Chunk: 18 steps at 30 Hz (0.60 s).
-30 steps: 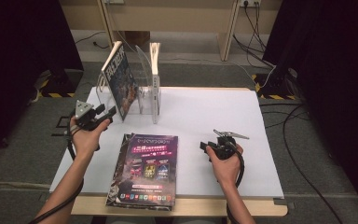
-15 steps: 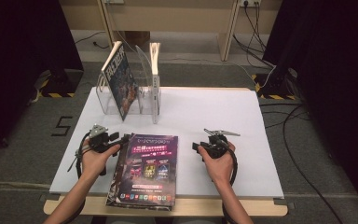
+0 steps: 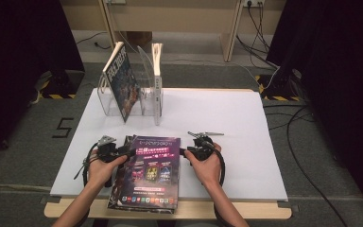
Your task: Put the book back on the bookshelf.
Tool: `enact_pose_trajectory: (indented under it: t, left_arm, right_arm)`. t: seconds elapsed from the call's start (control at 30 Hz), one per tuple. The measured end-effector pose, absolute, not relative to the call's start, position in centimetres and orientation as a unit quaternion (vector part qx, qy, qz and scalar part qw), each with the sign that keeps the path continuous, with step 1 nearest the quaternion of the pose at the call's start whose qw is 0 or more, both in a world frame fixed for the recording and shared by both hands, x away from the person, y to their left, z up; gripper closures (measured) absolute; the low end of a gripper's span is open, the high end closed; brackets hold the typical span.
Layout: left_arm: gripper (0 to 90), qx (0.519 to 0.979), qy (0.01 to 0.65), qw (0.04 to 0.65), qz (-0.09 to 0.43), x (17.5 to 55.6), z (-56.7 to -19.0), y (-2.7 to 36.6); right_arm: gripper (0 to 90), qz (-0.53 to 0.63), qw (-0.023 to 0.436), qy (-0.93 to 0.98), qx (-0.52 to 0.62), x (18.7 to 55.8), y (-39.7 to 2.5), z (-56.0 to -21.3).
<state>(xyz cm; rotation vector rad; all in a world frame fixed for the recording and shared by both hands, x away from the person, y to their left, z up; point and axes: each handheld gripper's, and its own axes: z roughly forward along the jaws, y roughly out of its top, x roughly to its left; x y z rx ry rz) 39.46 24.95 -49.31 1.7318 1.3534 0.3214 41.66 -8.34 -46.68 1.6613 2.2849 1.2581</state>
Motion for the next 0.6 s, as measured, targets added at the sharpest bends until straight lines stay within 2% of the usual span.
enact_pose_trajectory:
  t: [0.6]
  left_arm:
    - [52.3, 0.7, 0.549, 0.442, 0.116, 39.2, -49.7, 24.6]
  right_arm:
    - [57.7, 0.375, 0.001, 0.759, 0.532, 41.7, -6.0, -48.2]
